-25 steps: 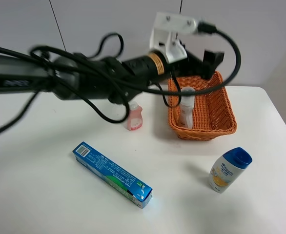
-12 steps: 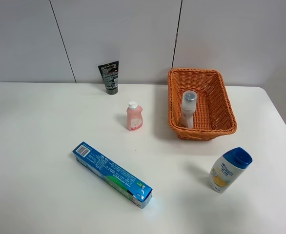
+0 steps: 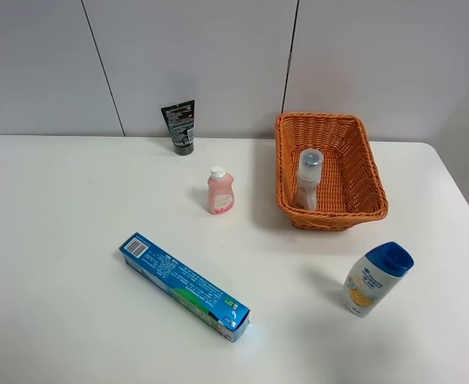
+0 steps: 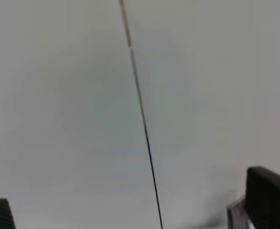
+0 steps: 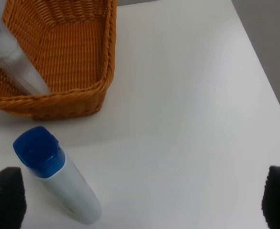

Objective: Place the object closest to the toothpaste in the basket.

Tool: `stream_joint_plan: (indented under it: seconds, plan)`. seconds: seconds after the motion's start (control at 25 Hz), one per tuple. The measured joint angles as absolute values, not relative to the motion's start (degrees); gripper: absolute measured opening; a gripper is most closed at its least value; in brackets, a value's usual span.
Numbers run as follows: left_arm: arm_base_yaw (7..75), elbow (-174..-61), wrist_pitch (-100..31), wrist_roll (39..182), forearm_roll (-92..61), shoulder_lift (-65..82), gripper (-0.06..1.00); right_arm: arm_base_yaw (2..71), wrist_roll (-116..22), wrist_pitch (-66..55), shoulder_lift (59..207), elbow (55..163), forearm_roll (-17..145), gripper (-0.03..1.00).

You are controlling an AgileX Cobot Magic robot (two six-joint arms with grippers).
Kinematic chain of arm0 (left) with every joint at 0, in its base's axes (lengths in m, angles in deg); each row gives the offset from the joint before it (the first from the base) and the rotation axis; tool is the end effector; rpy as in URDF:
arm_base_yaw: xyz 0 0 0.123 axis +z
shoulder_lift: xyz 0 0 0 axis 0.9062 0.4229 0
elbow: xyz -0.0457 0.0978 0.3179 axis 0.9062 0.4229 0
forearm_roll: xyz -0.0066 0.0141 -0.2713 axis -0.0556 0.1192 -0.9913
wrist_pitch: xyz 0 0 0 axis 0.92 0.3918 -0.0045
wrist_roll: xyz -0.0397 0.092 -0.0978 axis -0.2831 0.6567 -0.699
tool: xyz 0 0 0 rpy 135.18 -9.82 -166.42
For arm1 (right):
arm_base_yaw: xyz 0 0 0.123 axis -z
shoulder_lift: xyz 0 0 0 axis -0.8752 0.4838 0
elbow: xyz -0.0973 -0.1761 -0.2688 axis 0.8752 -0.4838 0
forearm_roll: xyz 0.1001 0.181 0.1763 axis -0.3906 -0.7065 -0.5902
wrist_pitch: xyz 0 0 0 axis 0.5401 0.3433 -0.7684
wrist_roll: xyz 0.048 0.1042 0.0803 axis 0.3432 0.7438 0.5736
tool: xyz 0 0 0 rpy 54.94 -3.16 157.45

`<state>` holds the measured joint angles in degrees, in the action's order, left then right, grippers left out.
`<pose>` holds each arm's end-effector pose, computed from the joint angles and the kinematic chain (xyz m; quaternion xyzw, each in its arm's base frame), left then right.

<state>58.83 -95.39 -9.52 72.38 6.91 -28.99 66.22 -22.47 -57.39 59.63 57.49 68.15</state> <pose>0.1242 -0.0031 0.4854 0.0353 0.7152 0.0111 0.6979 0.0050 0.0080 0.2659 0.0492 0.8505 0.0189 0.5234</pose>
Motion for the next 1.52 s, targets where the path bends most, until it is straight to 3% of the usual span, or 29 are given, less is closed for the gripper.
stream_joint_plan:
  seconds: [0.32,0.72,1.52]
  plan:
    - [59.90,-73.55,6.38,68.29,2.46,-56.79,0.95,66.22,-22.47,-57.39,59.63,57.49,68.15,0.99]
    - [59.97,-69.09,26.39,70.73,2.31,-64.96,0.95,66.22,-22.47,-57.39,59.63,57.49,68.15,0.99]
    - [61.48,-66.93,22.17,72.94,-0.79,-65.02,0.95,66.22,-22.47,-57.39,59.63,57.49,68.15,0.99]
